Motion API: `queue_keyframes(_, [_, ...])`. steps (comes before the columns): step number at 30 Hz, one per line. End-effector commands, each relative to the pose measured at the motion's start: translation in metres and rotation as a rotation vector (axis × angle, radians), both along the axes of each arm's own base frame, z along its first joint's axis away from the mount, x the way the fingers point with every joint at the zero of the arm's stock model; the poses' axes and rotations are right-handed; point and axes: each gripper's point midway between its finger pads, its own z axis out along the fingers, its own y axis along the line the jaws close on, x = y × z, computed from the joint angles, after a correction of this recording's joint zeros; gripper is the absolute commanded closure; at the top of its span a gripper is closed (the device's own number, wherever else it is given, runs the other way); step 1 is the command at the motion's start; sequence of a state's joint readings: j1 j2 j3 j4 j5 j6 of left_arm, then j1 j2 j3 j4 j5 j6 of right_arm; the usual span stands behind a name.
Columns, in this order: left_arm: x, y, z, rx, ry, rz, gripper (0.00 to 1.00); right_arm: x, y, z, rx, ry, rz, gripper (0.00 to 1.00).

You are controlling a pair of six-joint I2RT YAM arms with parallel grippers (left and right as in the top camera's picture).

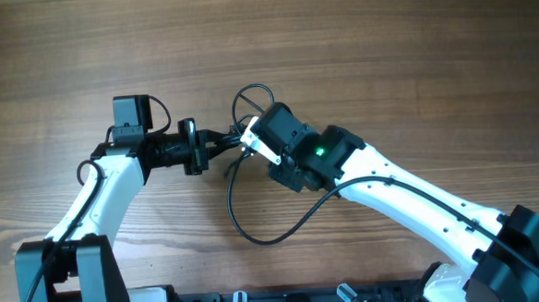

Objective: Untangle cables

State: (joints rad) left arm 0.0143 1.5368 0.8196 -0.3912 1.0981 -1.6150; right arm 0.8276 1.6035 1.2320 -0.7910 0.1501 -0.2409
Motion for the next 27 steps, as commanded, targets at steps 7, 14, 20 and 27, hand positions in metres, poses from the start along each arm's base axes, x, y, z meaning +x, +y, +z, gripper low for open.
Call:
queue_keyframes(7, [0.014,0.015,-0.013,0.141,-0.03,0.086,0.96,-0.04,0.016,0.088,0.318,-0.006,0.112,0.96])
queue_keyframes(14, [0.025,0.041,-0.038,0.317,0.029,0.217,0.96,-0.083,0.007,0.204,0.668,-0.182,0.258,0.96])
queue_keyframes(20, [0.007,0.062,-0.064,0.468,0.149,0.261,0.96,-0.052,-0.026,0.265,0.84,-0.377,0.134,0.96])
queue_keyframes(27, [0.003,0.083,-0.067,0.471,0.211,0.317,0.96,0.008,-0.105,0.27,0.935,-0.384,-0.276,0.96])
